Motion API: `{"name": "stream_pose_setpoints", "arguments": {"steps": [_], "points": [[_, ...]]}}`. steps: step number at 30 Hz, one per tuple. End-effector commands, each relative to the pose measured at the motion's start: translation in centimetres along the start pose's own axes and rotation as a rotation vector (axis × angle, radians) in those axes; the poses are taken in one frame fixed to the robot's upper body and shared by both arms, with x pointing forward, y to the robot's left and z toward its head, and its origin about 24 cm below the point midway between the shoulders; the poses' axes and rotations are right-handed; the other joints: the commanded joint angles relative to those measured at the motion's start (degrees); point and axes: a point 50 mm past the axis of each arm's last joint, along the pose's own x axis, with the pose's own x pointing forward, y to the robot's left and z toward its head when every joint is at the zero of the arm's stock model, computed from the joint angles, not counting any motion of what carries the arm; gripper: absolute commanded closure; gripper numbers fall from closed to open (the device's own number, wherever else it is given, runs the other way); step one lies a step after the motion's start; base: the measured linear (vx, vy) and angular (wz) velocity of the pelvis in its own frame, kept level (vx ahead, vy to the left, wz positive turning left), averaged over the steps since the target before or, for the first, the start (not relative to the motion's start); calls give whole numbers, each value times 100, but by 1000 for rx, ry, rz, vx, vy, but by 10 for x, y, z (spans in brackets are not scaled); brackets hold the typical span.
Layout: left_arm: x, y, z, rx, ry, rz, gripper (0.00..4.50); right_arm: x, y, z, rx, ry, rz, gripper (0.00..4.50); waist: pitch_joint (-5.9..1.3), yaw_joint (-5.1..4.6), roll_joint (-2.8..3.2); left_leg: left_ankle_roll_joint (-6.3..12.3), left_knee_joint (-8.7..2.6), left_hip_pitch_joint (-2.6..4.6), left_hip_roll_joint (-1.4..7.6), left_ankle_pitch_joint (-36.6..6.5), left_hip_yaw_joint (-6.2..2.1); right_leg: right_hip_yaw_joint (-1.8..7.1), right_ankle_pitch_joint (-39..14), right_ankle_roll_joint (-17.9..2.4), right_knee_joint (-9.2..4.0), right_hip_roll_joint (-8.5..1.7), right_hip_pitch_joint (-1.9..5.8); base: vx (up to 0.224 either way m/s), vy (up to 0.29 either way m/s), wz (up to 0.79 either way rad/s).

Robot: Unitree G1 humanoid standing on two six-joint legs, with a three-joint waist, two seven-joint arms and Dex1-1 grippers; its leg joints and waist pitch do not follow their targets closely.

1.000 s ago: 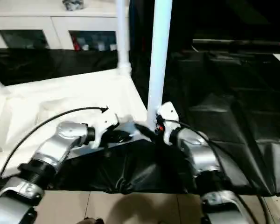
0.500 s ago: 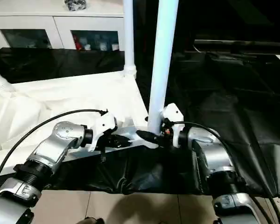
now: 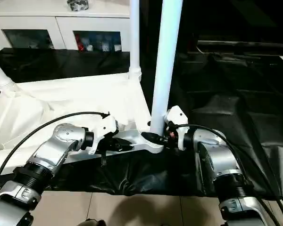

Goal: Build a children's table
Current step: Rotate leg to tighten

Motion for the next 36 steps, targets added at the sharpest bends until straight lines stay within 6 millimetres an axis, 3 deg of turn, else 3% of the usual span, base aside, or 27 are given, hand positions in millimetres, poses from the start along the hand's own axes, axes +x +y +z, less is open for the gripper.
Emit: {"name": "stream_pose_setpoints", "arguments": {"steps": [1,7,12,14,19,22,23,24,27,36], "points": [[1,1,17,52,-83,9,450,3,8,-5,-8,37,68,256,-401,-20,-96,173,-336,175,47,-2039,-22,10,-2087,-991,-413,-100,195,0,0,0],[6,10,17,23,-68,126,450,13,10,-10,51,21,14,256,-393,-23,-95,156,-335,181,40,-2086,-21,5,-2131,-1000,-421,-97,189,0,0,0],[19,23,24,-44,-77,317,450,40,3,-23,142,27,-278,256,-368,-105,-94,-33,-345,195,7,-2335,-44,-14,-2755,-817,-480,-107,140,0,0,0],[25,28,29,-75,-85,390,450,54,1,-26,200,27,-400,256,-361,-179,-100,-75,-336,205,-21,-2554,-70,-47,-3187,-639,-546,-109,114,0,0,0],[40,32,43,-103,-108,484,450,85,0,-14,301,1,-613,256,-359,-291,-62,-79,-351,214,-39,-2811,-118,-111,-3428,-501,-615,-95,111,0,0,0],[43,31,47,-78,-118,479,450,94,2,-4,292,-42,-603,256,-366,-298,-52,-63,-370,218,-32,-2914,-125,-125,-3295,-521,-629,-95,114,0,0,0],[43,31,47,-69,-119,478,450,95,2,-3,286,-51,-600,256,-379,-292,-50,-21,-388,204,-22,-2870,-123,-122,-3053,-570,-619,-98,142,0,0,0],[43,29,47,-44,-119,455,450,95,3,-1,299,-69,-567,221,-376,-289,-56,-5,-387,205,-22,-2872,-116,-119,-2993,-588,-623,-91,136,0,0,0],[42,26,46,-20,-121,421,450,94,2,0,308,-88,-524,183,-378,-270,-67,45,-380,210,-24,-2841,-94,-95,-2797,-690,-595,-86,136,0,0,0],[28,15,36,40,-145,228,450,63,-8,-10,146,-17,-409,129,-386,-218,-75,110,-370,214,9,-2601,-54,-46,-2534,-902,-557,-110,141,0,0,0]]}}
